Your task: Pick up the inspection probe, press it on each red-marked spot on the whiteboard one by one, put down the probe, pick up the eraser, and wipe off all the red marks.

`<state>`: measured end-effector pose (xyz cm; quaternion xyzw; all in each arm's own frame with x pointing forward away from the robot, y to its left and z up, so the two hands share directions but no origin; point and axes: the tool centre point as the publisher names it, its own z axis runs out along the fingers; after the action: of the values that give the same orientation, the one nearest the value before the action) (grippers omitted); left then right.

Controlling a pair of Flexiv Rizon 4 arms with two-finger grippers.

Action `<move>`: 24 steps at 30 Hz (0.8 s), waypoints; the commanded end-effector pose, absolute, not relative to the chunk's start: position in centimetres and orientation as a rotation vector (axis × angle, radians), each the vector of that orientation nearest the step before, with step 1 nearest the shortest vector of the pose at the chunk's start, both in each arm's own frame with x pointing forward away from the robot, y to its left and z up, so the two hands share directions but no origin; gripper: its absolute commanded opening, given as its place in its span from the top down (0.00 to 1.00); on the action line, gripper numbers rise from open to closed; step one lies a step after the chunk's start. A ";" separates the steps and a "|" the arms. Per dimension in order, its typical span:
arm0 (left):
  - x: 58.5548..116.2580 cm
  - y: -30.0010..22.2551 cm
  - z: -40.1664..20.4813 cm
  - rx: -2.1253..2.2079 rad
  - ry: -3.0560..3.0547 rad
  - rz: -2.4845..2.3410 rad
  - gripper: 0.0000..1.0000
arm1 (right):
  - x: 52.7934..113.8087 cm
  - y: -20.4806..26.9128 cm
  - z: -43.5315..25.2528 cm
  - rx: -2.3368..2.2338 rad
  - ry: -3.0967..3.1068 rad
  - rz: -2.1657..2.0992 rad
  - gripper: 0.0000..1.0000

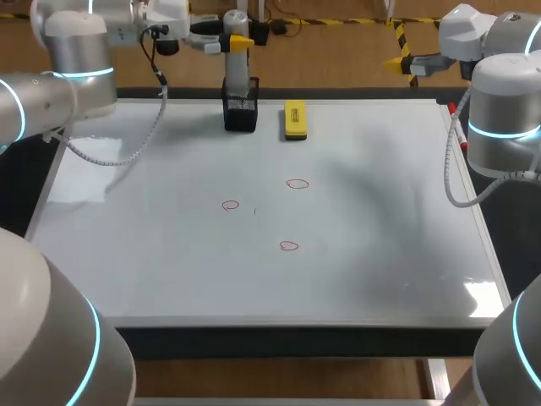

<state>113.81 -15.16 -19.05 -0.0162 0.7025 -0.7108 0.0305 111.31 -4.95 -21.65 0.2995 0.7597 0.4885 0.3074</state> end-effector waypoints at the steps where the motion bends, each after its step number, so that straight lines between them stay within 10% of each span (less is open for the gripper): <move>1: 112.8 -14.9 -17.5 -0.095 2.143 -2.159 1.00 | 111.4 -5.0 -21.6 0.792 2.011 1.291 0.00; 24: 109.7 -7.4 -12.8 -0.180 1.975 -2.097 1.00 | 111.4 -5.0 -21.6 0.792 2.011 1.291 0.00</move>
<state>111.61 -8.80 -13.18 -0.0204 0.6815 -0.7265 0.0857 111.31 -4.95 -21.65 0.2995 0.7597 0.4885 0.3074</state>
